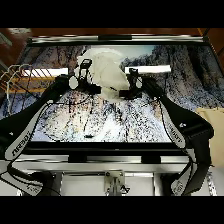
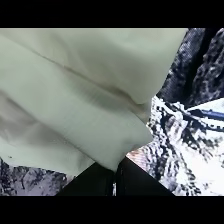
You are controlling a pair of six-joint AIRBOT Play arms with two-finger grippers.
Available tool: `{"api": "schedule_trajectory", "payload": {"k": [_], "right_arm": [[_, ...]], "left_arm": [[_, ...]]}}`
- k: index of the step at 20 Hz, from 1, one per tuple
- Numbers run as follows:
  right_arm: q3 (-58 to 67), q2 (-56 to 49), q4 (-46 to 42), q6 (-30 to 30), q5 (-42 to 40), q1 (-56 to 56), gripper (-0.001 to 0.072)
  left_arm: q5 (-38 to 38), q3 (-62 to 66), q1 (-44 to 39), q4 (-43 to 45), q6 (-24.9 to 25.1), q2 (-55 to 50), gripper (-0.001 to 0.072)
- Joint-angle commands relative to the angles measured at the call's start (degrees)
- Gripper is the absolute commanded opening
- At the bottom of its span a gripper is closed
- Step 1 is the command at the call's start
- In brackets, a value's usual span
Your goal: Fold the shirts.
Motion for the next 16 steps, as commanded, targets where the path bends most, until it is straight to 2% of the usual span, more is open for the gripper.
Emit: {"api": "schedule_trajectory", "payload": {"k": [1, 3, 6, 8, 9, 11, 14, 16], "right_arm": [[0.1, 6.0, -0.7, -3.9, 2.2, -0.1, 0.0076], [0.1, 13.9, -0.8, -7.2, 3.0, -0.2, 0.0075], [0.1, 28.2, -1.3, -7.5, 3.9, -0.1, 0.0075], [0.1, 38.0, -1.2, -5.4, 5.7, -0.1, 0.0075], [0.1, 42.6, -0.7, -3.6, 6.5, -0.1, 0.0075], [0.1, 49.9, 3.8, -3.0, 8.2, -0.1, 0.0076], [0.1, 55.6, 12.5, -2.9, 14.3, 0.5, 0.0075], [0.0, 55.5, 11.9, -0.4, 22.3, 2.2, 0.0075]], "left_arm": [[0.7, 0.1, 0.0, 0.1, 2.6, 4.5, 0.0058], [0.7, 0.1, 0.0, 1.2, 2.9, 10.9, 0.0058], [0.8, 0.1, 0.0, 1.4, 1.6, 24.5, 0.0058], [1.2, 0.6, 0.0, -5.2, -3.2, 34.4, 0.0058], [1.2, 0.6, -0.5, -8.4, -3.2, 38.8, 0.0058], [-0.3, 0.6, -1.9, -8.7, -2.4, 45.5, 0.0058], [-8.2, 0.6, -2.2, -6.1, -1.5, 51.1, 0.0058], [-16.3, 0.4, -2.2, -4.3, -1.6, 51.5, 0.0058]]}}
